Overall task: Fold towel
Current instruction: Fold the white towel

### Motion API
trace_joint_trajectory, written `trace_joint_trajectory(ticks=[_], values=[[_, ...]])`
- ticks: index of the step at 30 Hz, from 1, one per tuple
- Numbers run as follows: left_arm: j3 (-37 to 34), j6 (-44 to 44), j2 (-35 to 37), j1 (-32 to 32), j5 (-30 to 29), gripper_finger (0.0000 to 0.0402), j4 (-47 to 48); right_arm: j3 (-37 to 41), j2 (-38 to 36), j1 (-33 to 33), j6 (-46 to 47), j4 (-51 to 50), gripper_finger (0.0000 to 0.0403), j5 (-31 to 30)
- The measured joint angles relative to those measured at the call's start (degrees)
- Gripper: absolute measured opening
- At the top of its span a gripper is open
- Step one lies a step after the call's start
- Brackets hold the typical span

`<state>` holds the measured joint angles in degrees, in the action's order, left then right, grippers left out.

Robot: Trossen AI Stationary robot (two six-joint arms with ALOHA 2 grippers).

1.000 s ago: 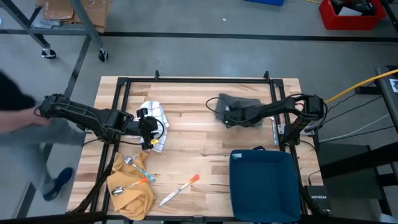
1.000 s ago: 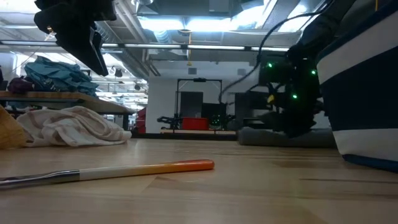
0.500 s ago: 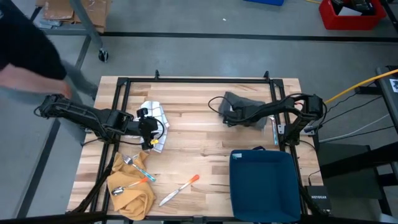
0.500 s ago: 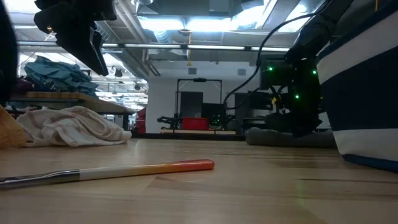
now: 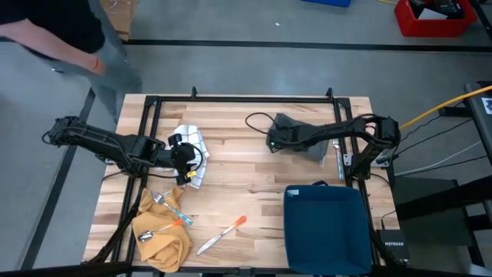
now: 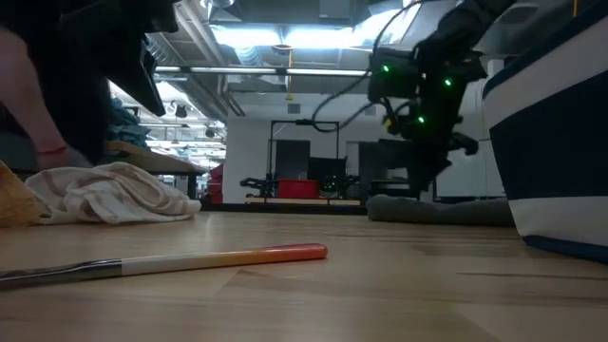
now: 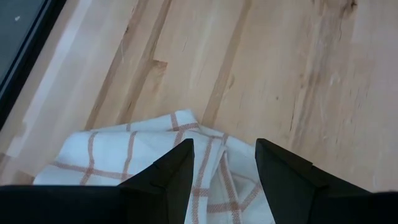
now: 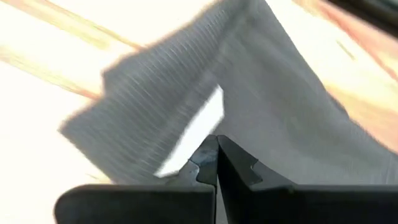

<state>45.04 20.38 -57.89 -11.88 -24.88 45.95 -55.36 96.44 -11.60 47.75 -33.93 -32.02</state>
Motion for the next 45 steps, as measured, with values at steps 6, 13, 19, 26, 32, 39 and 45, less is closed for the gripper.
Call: trace_joint_trajectory(ticks=[6,13,19,26,32,39,45], values=[[0.00,-0.34,0.00,-0.02,-0.02,0.0164,3.26,-4.06,-0.06,0.00,-4.62,0.02,0.0010,1.49],[0.00,15.49,0.00,-0.02,-0.85,0.0164,17.74,-5.65,-0.07,0.00,-7.78,0.12,0.0010,8.83],[-2.63,21.19,0.00,-0.15,-0.82,0.0164,17.32,-5.65,-0.07,0.00,-7.89,1.45,0.0010,12.19],[-8.93,21.22,-0.02,-0.15,0.14,0.0164,9.31,-5.67,-0.09,0.00,-10.78,1.50,0.0010,14.60],[-11.18,21.22,-0.02,-0.15,2.26,0.0164,5.49,-5.67,-0.13,0.00,-10.80,1.52,0.0010,14.71],[-11.87,20.83,-0.02,-0.13,4.09,0.0164,4.57,-5.67,-0.13,0.00,-10.80,4.04,0.0010,14.71],[-11.89,19.71,-0.02,-0.13,-1.52,0.0164,4.51,-5.67,-0.15,0.00,-10.81,5.64,0.0010,14.70]])
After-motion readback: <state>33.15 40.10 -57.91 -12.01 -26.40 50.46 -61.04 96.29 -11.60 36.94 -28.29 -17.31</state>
